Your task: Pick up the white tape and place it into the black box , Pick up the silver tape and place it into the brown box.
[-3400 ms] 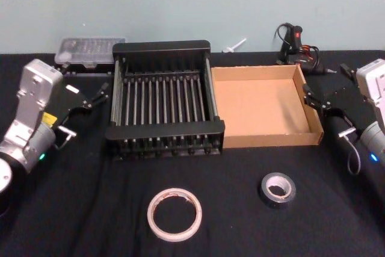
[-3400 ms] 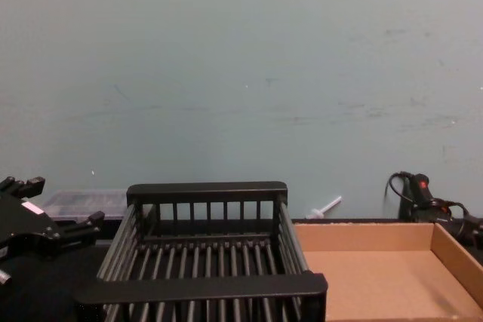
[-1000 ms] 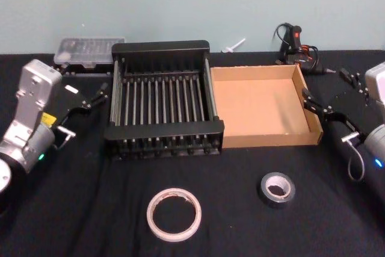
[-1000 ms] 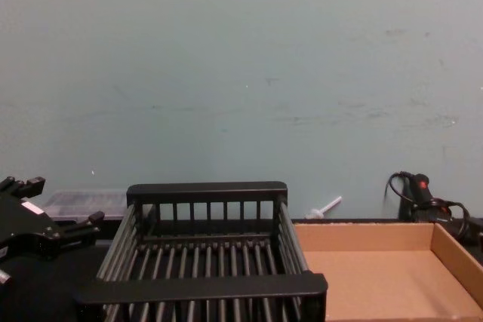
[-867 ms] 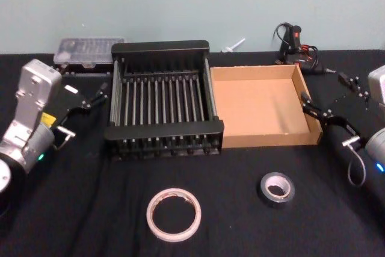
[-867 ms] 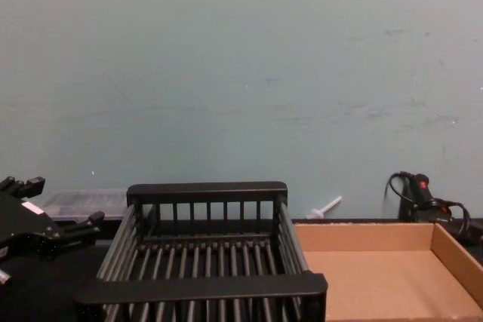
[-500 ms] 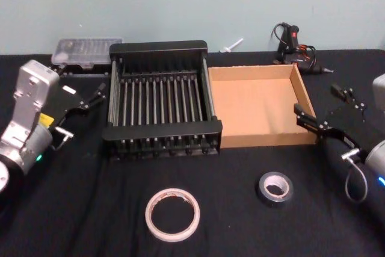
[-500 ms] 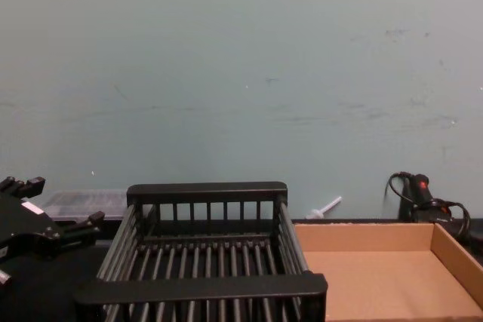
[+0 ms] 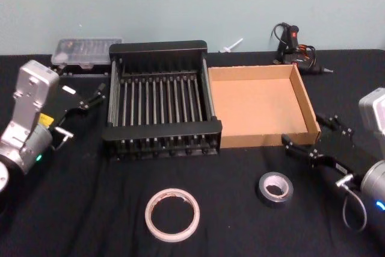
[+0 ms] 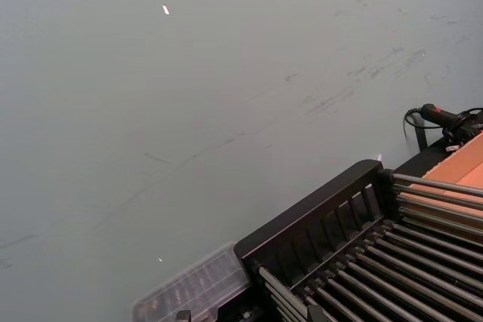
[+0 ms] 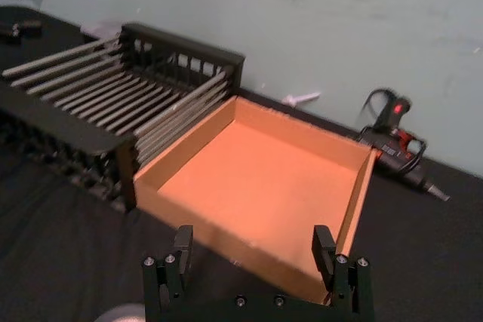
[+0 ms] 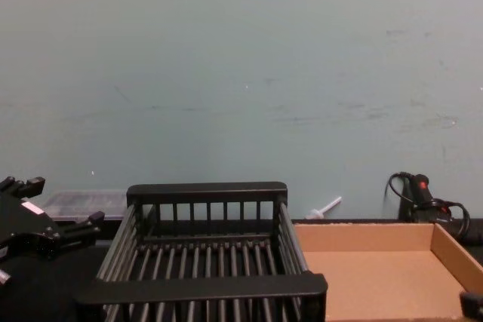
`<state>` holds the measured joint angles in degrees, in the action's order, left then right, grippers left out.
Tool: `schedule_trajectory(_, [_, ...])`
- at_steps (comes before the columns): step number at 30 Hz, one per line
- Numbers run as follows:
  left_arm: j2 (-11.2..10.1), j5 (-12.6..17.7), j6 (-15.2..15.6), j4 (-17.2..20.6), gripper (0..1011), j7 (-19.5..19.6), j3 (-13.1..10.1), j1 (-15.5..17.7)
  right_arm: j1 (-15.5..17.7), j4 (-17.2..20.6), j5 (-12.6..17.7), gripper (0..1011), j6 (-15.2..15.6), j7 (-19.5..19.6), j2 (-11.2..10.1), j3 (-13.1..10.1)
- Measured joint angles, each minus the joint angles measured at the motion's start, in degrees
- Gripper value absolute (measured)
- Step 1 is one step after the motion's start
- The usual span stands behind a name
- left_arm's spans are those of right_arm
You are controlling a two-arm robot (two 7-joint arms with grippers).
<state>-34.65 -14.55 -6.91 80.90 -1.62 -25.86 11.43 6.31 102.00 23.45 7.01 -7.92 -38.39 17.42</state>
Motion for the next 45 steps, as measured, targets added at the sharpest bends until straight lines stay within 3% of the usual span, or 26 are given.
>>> schedule_trajectory(21, [0.0,0.0,0.0,0.0,1001,0.0,0.0,0.0,2.35,2.64,-0.39,1000,10.22,-4.1,-0.36,-0.32])
schedule_trajectory(45, [0.0,0.0,0.0,0.0,1001,0.0,0.0,0.0,2.82,2.68,-3.01,1000,13.99,-7.64,0.89,-1.07])
